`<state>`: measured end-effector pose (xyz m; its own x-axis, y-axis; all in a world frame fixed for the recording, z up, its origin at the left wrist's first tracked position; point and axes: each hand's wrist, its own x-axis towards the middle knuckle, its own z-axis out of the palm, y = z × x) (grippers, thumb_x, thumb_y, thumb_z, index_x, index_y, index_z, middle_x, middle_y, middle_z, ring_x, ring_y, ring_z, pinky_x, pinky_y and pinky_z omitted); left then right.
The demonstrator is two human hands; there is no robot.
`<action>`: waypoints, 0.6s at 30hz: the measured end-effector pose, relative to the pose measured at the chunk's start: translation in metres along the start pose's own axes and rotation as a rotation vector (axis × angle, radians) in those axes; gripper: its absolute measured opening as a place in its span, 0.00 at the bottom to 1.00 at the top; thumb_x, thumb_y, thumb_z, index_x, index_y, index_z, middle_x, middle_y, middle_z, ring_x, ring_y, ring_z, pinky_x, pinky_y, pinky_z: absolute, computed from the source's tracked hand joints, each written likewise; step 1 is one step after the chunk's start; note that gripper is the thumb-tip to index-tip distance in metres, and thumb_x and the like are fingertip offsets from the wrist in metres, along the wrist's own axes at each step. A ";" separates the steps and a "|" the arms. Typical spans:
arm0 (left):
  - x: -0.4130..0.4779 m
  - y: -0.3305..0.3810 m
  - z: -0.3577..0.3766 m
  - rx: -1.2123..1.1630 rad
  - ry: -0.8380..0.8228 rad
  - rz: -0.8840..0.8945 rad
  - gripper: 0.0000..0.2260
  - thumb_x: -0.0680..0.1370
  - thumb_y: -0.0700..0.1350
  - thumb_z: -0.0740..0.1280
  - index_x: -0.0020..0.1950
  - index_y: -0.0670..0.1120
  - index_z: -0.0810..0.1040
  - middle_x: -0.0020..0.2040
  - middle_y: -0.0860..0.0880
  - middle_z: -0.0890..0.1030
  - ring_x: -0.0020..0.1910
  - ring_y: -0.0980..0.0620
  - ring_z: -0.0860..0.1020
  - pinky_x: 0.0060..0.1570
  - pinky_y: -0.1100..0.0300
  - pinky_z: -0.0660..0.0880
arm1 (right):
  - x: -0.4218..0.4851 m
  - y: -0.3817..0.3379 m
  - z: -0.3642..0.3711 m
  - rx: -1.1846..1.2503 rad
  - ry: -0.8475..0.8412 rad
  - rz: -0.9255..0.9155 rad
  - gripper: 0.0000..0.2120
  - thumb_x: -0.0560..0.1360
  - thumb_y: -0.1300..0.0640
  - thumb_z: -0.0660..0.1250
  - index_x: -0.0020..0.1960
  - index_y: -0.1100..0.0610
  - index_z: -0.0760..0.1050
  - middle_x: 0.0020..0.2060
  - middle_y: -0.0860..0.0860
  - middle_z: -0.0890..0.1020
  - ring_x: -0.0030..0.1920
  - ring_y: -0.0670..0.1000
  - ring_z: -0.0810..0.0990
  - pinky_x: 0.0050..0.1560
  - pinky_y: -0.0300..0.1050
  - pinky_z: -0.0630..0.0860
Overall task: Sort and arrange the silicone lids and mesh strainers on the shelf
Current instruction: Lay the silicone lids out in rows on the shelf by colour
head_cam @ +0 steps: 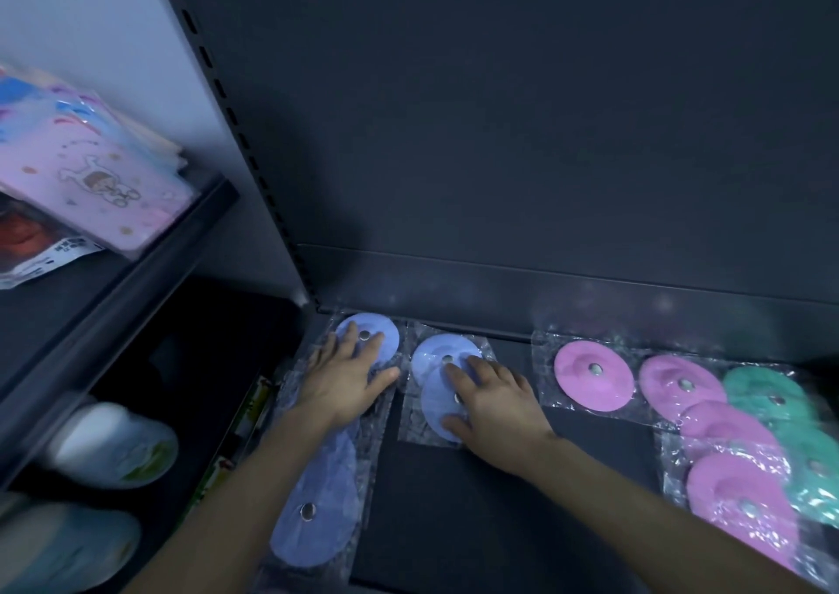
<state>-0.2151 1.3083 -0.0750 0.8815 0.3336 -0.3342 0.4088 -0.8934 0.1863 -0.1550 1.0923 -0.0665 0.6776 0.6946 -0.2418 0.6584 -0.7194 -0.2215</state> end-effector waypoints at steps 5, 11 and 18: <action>0.006 0.002 0.001 -0.029 0.003 -0.066 0.30 0.78 0.65 0.50 0.78 0.57 0.48 0.79 0.47 0.42 0.77 0.42 0.43 0.74 0.45 0.46 | 0.010 0.003 -0.002 0.000 0.003 0.027 0.33 0.76 0.41 0.59 0.76 0.48 0.50 0.75 0.53 0.56 0.73 0.57 0.56 0.70 0.57 0.57; 0.001 0.011 0.005 -0.079 0.125 0.044 0.26 0.81 0.58 0.51 0.78 0.51 0.53 0.79 0.46 0.46 0.77 0.47 0.43 0.75 0.51 0.46 | 0.020 0.006 -0.002 -0.005 0.007 0.024 0.33 0.76 0.41 0.59 0.76 0.48 0.50 0.76 0.53 0.55 0.75 0.57 0.54 0.71 0.58 0.55; 0.007 0.025 0.010 -0.072 0.126 0.168 0.26 0.81 0.56 0.55 0.77 0.47 0.56 0.78 0.44 0.54 0.77 0.47 0.49 0.75 0.51 0.49 | 0.025 0.009 0.002 -0.026 0.009 0.002 0.32 0.77 0.41 0.59 0.76 0.48 0.51 0.76 0.54 0.54 0.75 0.56 0.54 0.70 0.61 0.54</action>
<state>-0.2012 1.2849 -0.0823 0.9594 0.2210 -0.1755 0.2656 -0.9172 0.2969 -0.1322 1.1032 -0.0765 0.6816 0.6934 -0.2337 0.6654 -0.7202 -0.1964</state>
